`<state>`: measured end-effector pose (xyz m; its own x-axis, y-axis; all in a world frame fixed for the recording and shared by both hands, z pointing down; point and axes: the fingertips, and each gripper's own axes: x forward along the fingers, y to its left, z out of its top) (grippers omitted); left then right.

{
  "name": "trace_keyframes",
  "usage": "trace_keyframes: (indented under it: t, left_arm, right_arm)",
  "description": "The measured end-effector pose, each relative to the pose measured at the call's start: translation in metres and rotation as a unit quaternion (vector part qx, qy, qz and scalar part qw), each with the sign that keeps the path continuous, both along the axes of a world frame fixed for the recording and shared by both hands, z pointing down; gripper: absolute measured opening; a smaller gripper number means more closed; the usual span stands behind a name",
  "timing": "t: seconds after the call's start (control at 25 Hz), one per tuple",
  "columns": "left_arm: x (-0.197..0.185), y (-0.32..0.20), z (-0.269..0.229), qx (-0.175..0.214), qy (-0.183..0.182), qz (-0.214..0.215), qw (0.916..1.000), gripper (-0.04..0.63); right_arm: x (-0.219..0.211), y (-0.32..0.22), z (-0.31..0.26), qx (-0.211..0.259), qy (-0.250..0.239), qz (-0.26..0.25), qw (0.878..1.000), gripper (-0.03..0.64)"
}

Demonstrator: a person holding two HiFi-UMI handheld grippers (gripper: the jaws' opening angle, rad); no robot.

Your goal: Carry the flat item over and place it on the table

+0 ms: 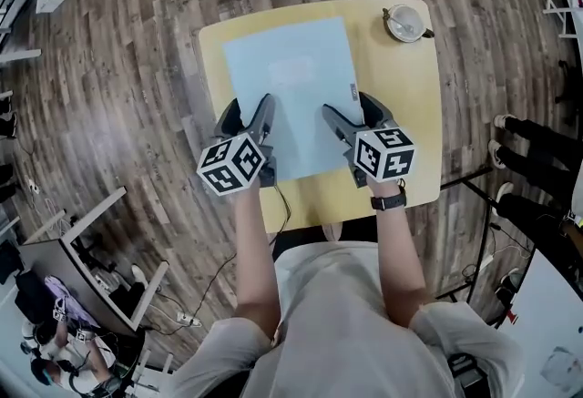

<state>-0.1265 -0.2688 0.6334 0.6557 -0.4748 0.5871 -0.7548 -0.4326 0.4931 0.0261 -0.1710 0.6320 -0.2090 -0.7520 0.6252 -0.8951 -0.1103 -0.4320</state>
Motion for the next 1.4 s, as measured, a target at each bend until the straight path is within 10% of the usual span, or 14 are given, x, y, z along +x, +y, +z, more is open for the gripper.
trace_keyframes:
  t: [0.68, 0.96, 1.4]
  left_arm:
    - [-0.003, 0.012, 0.054, -0.010, -0.045, 0.000, 0.9989, 0.337]
    - [-0.006, 0.015, 0.046, 0.043, -0.097, -0.010, 0.9943, 0.337]
    - [0.039, 0.044, -0.111, 0.183, -0.037, -0.052, 0.9811, 0.325]
  right_arm:
    - [-0.002, 0.009, 0.054, -0.031, 0.001, -0.001, 1.000, 0.330]
    - [0.002, 0.009, 0.052, -0.068, -0.022, -0.015, 0.997, 0.330]
    - [0.052, 0.003, -0.123, 0.172, 0.083, -0.033, 0.981, 0.327]
